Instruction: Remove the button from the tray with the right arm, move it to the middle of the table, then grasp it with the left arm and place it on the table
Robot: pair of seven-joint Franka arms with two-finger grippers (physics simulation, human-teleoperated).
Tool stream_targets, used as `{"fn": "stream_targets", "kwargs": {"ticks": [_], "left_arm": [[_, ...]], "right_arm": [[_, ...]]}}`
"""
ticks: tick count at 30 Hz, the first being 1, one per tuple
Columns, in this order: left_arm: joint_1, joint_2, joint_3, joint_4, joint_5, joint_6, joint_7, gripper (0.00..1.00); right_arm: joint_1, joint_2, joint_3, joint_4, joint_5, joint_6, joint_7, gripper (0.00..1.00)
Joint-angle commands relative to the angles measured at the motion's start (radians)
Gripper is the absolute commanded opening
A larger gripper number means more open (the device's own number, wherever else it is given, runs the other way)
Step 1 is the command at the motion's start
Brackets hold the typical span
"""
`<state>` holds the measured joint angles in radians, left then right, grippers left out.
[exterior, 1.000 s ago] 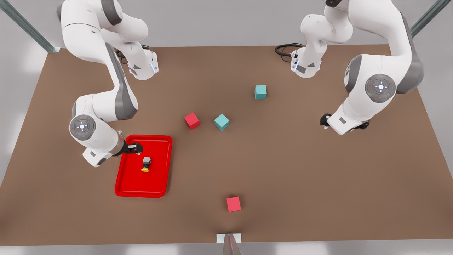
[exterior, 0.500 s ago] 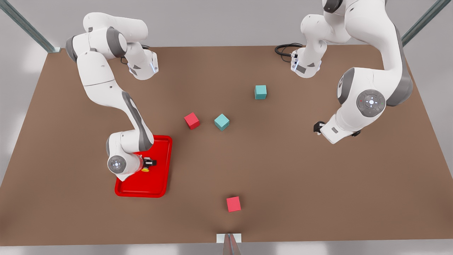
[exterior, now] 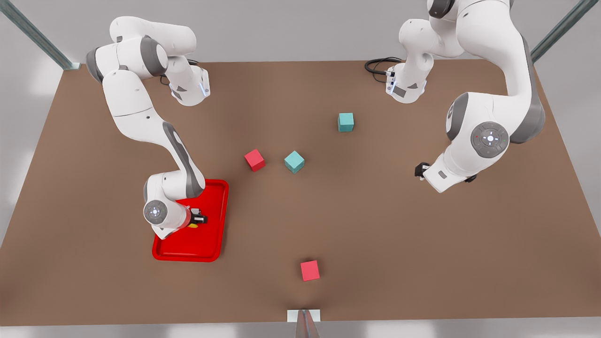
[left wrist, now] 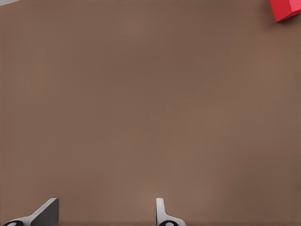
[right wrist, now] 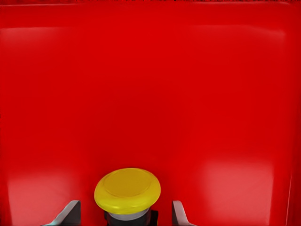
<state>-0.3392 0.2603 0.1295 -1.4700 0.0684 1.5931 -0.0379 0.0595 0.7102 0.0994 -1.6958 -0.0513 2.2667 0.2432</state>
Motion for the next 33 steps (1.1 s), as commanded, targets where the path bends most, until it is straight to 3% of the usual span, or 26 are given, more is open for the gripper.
{"fn": "stream_targets", "kwargs": {"ticks": [1,8,14,15,18,20,26,30,33], "left_arm": [[0.0,-0.001,0.001,0.0,0.001,0.001,0.0,1.0],[0.0,-0.001,-0.001,0.0,0.001,0.001,-0.002,1.0],[0.0,-0.001,-0.001,0.002,0.001,0.001,-0.003,1.0],[0.0,-0.001,-0.001,0.0,0.001,0.001,-0.003,1.0],[0.0,-0.001,-0.001,0.0,0.001,0.001,-0.008,1.0],[0.0,-0.001,-0.001,0.0,0.001,0.001,-0.008,1.0],[0.0,0.004,-0.001,0.0,0.002,0.001,-0.007,1.0],[0.0,0.007,-0.001,0.002,0.002,0.001,-0.007,1.0],[0.0,0.007,-0.001,0.002,0.004,0.001,-0.007,1.0]], "right_arm": [[-0.001,-0.002,0.0,-0.001,0.001,0.011,0.011,0.44],[0.013,-0.011,0.0,0.007,0.001,-0.058,-0.013,0.39],[0.014,-0.043,0.12,0.149,0.021,-0.291,0.065,0.39],[0.016,-0.043,0.177,0.183,0.021,-0.334,0.157,0.39],[0.189,-0.041,0.189,0.323,0.051,-0.432,0.416,0.4],[0.302,0.003,0.18,0.413,0.051,-0.438,0.586,0.4],[0.552,0.359,0.154,0.892,0.077,-0.423,0.92,0.4],[0.643,0.446,0.129,0.901,0.113,-0.236,1.076,0.41],[0.661,0.499,0.123,0.92,0.113,-0.21,1.087,0.43]]}}
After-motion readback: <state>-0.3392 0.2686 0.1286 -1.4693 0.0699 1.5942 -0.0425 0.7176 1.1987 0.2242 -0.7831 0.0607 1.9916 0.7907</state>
